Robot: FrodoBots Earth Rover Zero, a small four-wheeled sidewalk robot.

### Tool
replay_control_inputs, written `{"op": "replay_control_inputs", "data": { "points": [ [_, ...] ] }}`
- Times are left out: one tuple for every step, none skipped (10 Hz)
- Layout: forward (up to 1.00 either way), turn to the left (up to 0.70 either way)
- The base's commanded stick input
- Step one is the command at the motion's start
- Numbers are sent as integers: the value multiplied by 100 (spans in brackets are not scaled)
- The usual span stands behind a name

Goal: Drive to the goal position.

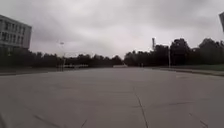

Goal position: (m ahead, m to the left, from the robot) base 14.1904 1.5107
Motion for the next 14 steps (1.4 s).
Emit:
{"op": "replay_control_inputs", "data": {
  "points": [
    [70, 0],
    [70, 0],
    [70, 0],
    [70, 0],
    [70, 0],
    [70, 0],
    [70, 0],
    [70, 0],
    [70, 0],
    [70, 0],
    [70, 0],
    [70, 0],
    [70, 0],
    [70, 0]
  ]
}}
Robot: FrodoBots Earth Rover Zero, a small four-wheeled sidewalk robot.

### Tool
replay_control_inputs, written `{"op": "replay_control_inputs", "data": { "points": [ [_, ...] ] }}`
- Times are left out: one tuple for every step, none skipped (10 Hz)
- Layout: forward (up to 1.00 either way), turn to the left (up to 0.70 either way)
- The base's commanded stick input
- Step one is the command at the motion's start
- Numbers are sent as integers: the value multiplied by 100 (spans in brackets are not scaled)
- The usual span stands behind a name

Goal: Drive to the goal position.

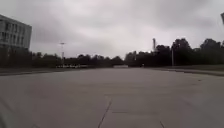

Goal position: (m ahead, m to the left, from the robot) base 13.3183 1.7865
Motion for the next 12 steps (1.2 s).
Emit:
{"op": "replay_control_inputs", "data": {
  "points": [
    [70, 0],
    [70, 0],
    [70, 0],
    [70, 0],
    [70, 0],
    [70, 0],
    [70, 0],
    [70, 0],
    [70, 0],
    [70, 0],
    [70, 0],
    [70, 0]
  ]
}}
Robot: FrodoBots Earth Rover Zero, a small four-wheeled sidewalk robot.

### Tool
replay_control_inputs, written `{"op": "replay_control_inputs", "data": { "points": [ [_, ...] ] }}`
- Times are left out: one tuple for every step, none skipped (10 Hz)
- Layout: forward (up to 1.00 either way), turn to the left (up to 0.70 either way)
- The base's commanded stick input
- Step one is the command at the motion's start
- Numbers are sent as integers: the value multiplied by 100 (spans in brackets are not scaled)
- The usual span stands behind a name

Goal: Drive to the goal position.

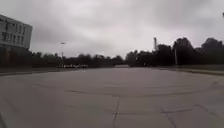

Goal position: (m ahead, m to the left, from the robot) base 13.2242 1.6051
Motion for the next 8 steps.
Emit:
{"op": "replay_control_inputs", "data": {
  "points": [
    [70, 0],
    [70, 0],
    [70, 0],
    [70, 0],
    [70, 0],
    [70, 0],
    [70, 0],
    [70, 0]
  ]
}}
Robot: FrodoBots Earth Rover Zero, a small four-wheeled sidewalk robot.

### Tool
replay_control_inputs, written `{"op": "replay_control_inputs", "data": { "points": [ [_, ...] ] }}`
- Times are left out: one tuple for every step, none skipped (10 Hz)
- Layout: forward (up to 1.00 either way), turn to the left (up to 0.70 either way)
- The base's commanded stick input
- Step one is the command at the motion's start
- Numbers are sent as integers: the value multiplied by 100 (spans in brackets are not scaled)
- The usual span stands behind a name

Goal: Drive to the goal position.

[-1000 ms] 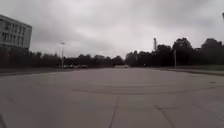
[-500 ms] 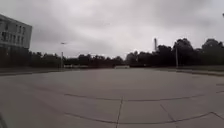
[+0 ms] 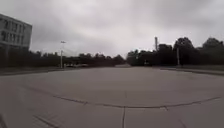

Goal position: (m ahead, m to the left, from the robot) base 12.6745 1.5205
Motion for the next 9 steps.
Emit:
{"op": "replay_control_inputs", "data": {
  "points": [
    [70, 0],
    [70, 0],
    [70, 0],
    [70, 0],
    [70, 0],
    [70, 0],
    [70, 0],
    [70, 0],
    [70, 0]
  ]
}}
